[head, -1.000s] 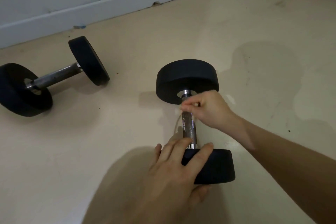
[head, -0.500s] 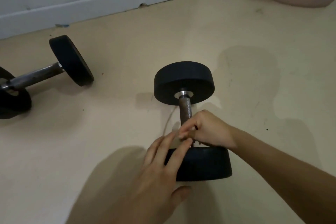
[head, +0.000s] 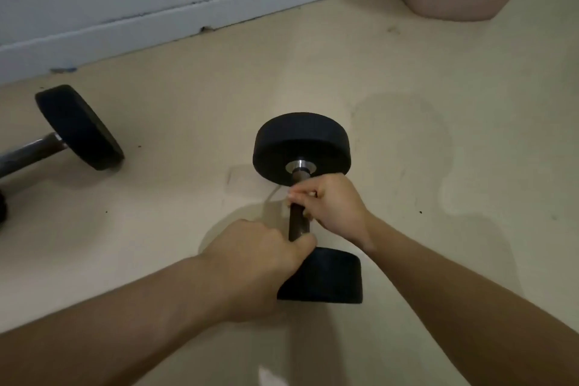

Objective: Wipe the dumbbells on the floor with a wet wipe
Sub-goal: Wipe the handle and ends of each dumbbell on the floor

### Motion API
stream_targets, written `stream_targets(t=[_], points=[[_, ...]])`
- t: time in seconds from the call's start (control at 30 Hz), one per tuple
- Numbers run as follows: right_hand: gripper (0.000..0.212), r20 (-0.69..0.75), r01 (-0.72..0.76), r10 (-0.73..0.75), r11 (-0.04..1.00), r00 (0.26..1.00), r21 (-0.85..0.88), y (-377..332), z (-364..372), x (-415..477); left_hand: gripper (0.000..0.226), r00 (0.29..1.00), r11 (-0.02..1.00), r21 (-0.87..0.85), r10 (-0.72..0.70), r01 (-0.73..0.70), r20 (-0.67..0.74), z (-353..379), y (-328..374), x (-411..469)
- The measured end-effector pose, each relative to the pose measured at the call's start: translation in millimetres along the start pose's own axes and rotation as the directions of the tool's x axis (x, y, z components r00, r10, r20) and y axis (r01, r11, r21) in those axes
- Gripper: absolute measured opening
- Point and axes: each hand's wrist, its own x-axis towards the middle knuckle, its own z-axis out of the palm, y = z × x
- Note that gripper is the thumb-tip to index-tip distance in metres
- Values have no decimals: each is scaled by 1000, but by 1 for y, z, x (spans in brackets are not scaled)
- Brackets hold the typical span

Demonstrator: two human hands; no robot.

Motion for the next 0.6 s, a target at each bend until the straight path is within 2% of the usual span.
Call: stream_targets(t=[0.07, 0.1, 0.17, 0.23, 0.3, 0.4, 0.43, 0.47, 0.53, 0.6], points=[[19, -272, -36, 45, 999, 961, 38, 7, 10, 7, 50, 997, 995, 87, 53, -57, 50, -11, -2, 1], [19, -346, -32, 67, 994, 936, 104, 11, 20, 2, 51, 994, 991, 107, 65, -74, 87, -16, -2, 2], [17, -356, 34, 45, 977, 934, 212, 17, 34, -17, 55, 990, 991, 121, 43, -60, 136, -20, 0, 4], [17, -229, 117, -75, 977, 971, 178, 20, 32, -28, 61, 988, 994, 108, 12, -29, 152, -21, 6, 5], [17, -173, 111, -79, 977, 982, 182, 25, 19, -13, 65, 996, 994, 104, 5, -15, 94, -12, 10, 0], [19, -356, 41, 63, 960, 932, 276, 25, 8, 6, 79, 999, 996, 92, -12, 16, -45, 4, 8, -9], [19, -343, 35, 78, 950, 936, 311, 21, 9, 2, 82, 997, 998, 56, -17, 22, -74, 9, 8, -12], [19, -256, 26, 59, 949, 965, 314, 17, 9, -5, 85, 996, 999, 21, -27, 29, -85, 13, 9, -14], [20, 76, 5, -20, 980, 997, 197, 10, 0, -19, 91, 994, 998, 8, -57, 58, -95, 16, 13, -15], [24, 349, 57, -68, 997, 935, 43, 5, -15, -25, 96, 991, 995, 24, -98, 101, -95, 20, 18, -15]])
